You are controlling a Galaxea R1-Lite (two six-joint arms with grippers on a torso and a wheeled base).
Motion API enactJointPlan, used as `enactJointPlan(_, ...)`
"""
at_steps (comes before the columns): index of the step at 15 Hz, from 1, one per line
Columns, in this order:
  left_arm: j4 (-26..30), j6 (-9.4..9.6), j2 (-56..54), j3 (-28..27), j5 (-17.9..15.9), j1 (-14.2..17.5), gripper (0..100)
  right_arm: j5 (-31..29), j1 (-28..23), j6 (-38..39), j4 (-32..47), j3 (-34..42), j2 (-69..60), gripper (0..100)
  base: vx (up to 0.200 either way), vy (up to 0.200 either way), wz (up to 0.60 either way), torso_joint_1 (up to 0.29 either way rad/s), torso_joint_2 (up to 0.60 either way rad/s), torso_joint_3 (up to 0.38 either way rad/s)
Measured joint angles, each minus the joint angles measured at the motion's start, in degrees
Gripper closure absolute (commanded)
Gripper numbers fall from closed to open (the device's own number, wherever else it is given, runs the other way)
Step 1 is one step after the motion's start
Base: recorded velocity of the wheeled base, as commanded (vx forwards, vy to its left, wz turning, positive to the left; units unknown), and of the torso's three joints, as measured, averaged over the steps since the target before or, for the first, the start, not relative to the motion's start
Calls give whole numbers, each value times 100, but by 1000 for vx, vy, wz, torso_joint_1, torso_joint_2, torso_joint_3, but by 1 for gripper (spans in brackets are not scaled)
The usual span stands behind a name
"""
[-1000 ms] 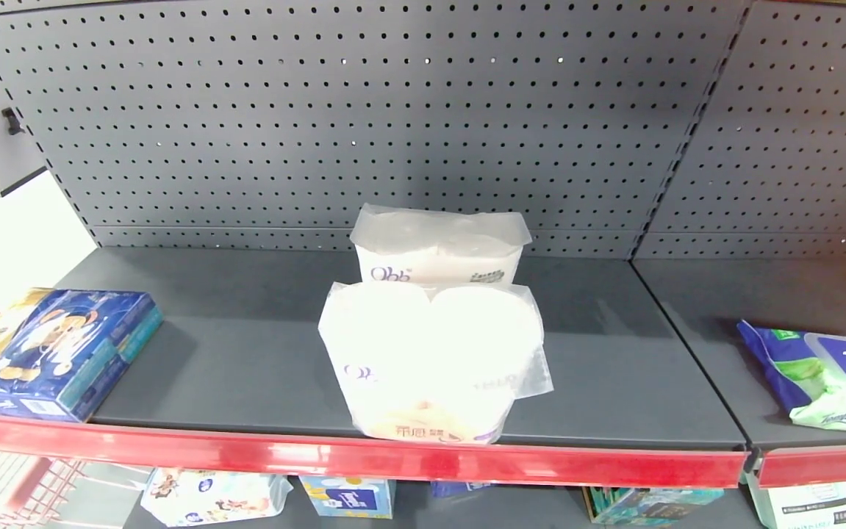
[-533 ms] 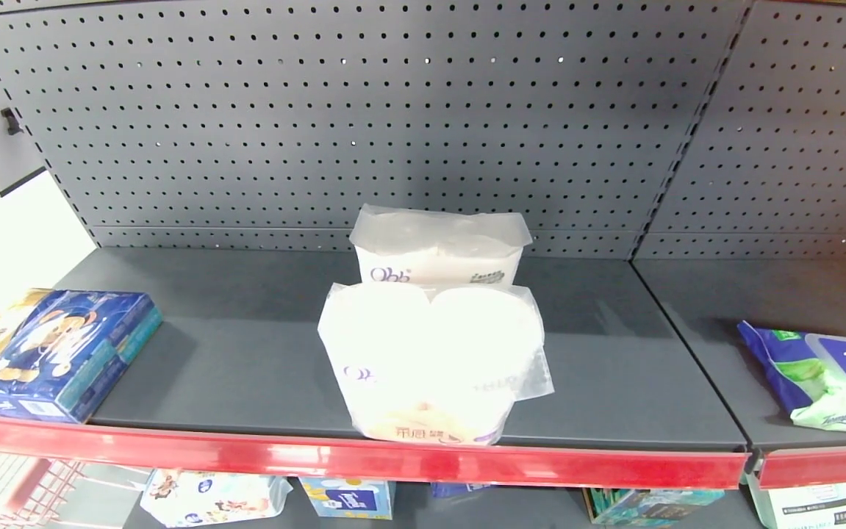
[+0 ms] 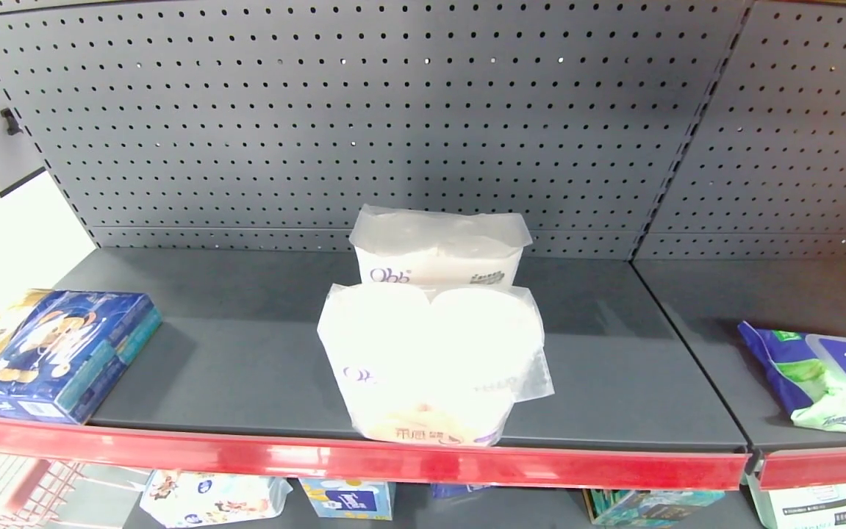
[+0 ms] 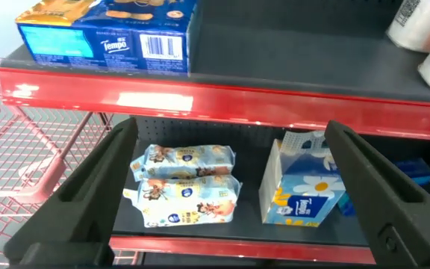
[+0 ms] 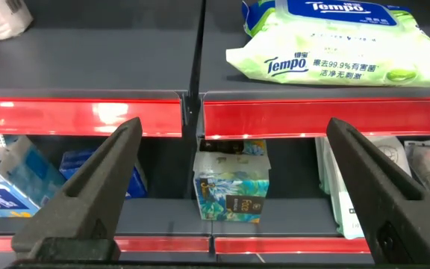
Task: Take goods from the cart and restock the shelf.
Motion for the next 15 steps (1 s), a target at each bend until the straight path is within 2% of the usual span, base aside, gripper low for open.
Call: enactJointPlan(15,0,9,0,0,0,0,0,-5,0,0,-2,0,0,0,0,0,0,0,0,0)
